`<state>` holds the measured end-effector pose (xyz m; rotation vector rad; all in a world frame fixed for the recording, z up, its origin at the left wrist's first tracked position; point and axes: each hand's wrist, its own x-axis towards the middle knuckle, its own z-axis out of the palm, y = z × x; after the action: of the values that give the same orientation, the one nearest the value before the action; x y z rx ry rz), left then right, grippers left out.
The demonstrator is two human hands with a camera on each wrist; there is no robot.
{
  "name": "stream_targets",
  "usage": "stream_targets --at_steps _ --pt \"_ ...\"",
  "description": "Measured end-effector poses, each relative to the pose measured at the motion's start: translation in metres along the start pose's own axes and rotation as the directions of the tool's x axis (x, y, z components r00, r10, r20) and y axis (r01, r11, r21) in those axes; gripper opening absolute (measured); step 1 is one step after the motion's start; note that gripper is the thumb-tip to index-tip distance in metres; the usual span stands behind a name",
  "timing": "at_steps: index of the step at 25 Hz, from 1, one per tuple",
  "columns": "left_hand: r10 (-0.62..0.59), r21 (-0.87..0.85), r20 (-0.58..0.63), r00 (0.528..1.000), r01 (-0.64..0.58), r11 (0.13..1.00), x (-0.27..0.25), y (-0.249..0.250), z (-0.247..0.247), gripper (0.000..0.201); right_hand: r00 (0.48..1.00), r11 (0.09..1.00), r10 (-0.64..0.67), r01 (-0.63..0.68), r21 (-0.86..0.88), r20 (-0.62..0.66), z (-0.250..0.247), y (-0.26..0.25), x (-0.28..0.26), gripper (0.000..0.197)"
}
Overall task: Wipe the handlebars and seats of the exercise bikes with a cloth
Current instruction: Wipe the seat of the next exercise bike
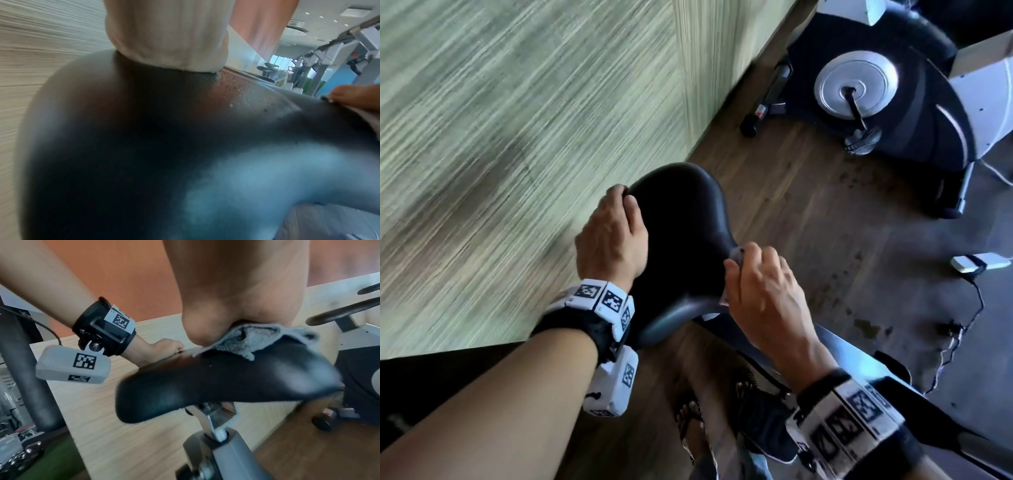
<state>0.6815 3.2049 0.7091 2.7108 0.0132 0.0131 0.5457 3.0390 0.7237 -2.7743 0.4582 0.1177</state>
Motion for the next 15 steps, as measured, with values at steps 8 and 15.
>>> stream_targets --at_steps 8,15 --pt "0.023 0.003 0.015 1.0 -0.023 1.0 0.0 -0.002 -0.006 0.037 0.976 0.994 0.072 -0.086 0.062 0.206 0.018 -0.046 0.092 0.041" --pt "0.014 0.008 0.013 1.0 -0.014 1.0 0.001 -0.004 -0.002 0.037 0.995 0.999 0.031 -0.033 -0.021 -0.095 0.009 0.013 -0.008 0.037"
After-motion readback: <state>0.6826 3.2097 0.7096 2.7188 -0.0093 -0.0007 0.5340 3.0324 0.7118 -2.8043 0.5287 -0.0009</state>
